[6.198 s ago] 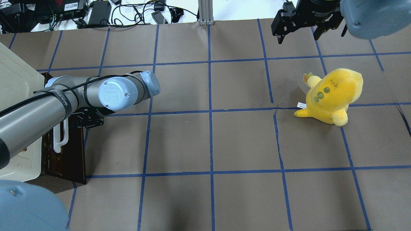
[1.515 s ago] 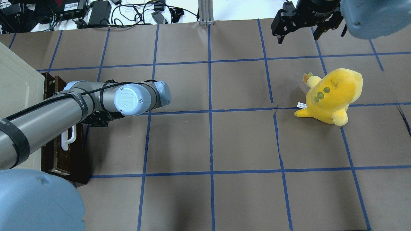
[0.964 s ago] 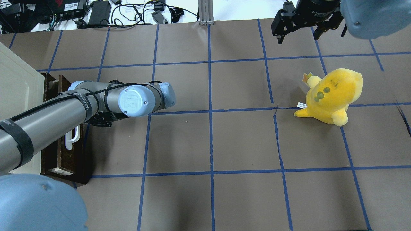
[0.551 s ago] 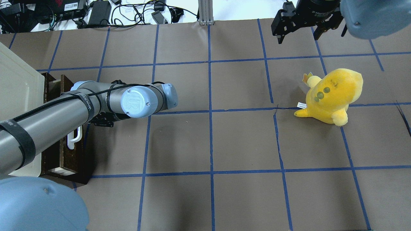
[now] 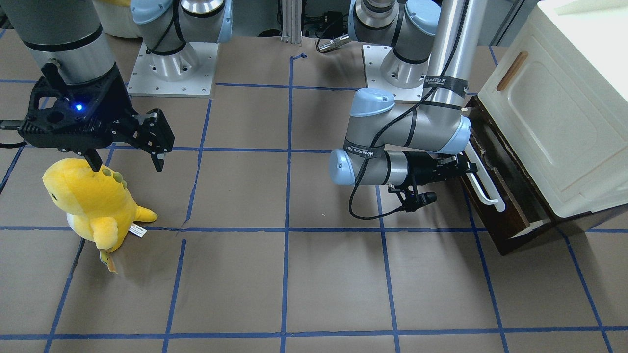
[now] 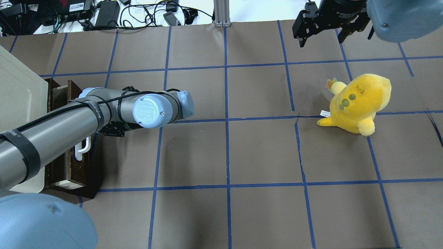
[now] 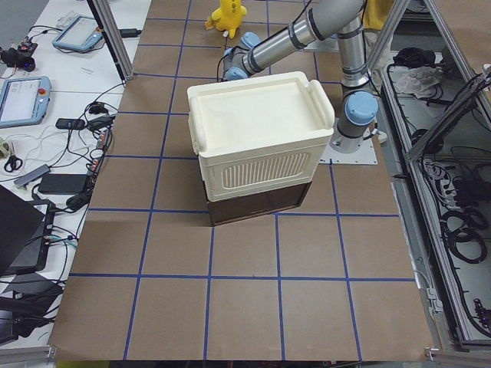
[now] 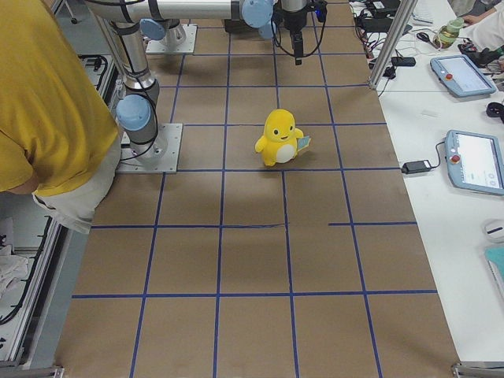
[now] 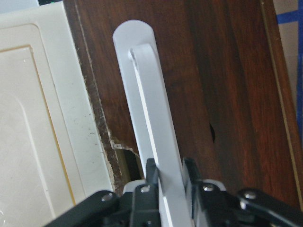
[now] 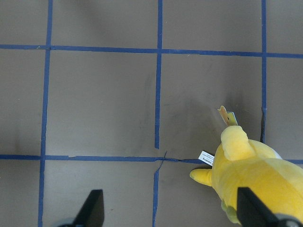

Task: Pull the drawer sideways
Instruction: 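Pull the handle with the left gripper, sliding the drawer out, then keep pulling the drawer farther out with the left gripper, then open the left gripper and release the white handle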

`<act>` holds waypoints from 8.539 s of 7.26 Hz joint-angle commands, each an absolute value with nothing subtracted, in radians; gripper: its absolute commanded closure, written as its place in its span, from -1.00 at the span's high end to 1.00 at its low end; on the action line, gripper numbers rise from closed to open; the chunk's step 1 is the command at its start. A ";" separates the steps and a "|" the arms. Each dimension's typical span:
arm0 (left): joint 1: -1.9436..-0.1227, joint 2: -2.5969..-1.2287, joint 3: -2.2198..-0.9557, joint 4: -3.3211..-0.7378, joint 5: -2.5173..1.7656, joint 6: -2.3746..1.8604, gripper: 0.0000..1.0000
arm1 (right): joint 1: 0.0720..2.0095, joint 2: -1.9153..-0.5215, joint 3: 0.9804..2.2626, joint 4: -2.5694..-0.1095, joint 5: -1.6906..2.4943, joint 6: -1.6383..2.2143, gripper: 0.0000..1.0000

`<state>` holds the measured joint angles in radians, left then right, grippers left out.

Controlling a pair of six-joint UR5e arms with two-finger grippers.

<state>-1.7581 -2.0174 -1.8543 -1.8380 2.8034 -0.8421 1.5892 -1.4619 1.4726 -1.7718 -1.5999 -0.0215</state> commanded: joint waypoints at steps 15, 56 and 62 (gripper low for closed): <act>-1.789 -2.020 -1.850 -1.839 2.795 -0.845 -0.53 | 1.589 -1.462 1.473 -1.772 -1.600 -0.021 1.00; -1.882 -2.059 -1.776 -1.835 2.750 -0.811 -0.61 | 1.589 -1.462 1.473 -1.772 -1.600 -0.021 1.00; -1.876 -1.981 -1.685 -1.818 2.578 -0.749 1.00 | 1.589 -1.462 1.473 -1.772 -1.600 -0.021 1.00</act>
<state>-1.8787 -2.0142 -1.7424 -1.8229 2.6911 -0.7863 1.5892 -1.4619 1.4727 -1.7718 -1.5999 -0.0215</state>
